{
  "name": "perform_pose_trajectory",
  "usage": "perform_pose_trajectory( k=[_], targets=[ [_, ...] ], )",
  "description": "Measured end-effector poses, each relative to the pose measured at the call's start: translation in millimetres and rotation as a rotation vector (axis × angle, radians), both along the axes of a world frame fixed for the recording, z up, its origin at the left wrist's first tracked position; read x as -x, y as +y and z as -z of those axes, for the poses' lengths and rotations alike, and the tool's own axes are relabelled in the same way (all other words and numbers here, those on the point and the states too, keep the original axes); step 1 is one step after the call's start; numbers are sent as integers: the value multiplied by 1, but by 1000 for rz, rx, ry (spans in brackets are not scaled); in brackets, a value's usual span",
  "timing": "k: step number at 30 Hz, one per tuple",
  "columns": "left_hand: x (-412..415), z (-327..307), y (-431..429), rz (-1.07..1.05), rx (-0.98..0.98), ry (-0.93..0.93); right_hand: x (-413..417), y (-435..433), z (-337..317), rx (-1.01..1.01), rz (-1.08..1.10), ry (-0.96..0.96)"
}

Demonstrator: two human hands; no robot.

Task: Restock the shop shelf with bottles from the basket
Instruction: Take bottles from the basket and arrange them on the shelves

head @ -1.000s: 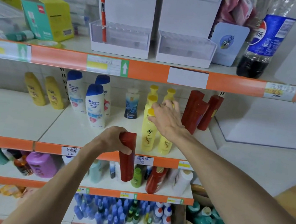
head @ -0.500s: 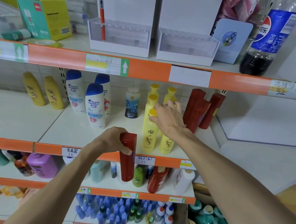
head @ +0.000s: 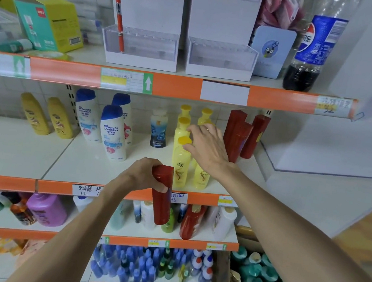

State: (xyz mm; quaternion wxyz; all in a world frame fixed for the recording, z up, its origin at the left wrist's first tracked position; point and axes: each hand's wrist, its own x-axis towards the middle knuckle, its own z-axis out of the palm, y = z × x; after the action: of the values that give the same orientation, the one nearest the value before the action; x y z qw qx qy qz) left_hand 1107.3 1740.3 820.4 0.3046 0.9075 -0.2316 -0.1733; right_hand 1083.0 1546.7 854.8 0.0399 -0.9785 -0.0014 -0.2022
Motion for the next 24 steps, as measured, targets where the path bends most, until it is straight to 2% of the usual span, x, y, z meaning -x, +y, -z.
perform_pose_trajectory(
  k=[4, 8, 17, 24],
  targets=[
    [10, -9, -16, 39, 69, 34, 38, -5, 4, -126, -29, -133],
    [26, -23, -42, 95, 175, 83, 83, -20, 19, -299, -79, -85],
    [66, -53, -109, 197, 335, 125, 143, -66, 28, -773, 18, 371],
    [86, -60, -141, 263, 356, 144, 159, -92, 23, -937, 97, 250]
  ],
)
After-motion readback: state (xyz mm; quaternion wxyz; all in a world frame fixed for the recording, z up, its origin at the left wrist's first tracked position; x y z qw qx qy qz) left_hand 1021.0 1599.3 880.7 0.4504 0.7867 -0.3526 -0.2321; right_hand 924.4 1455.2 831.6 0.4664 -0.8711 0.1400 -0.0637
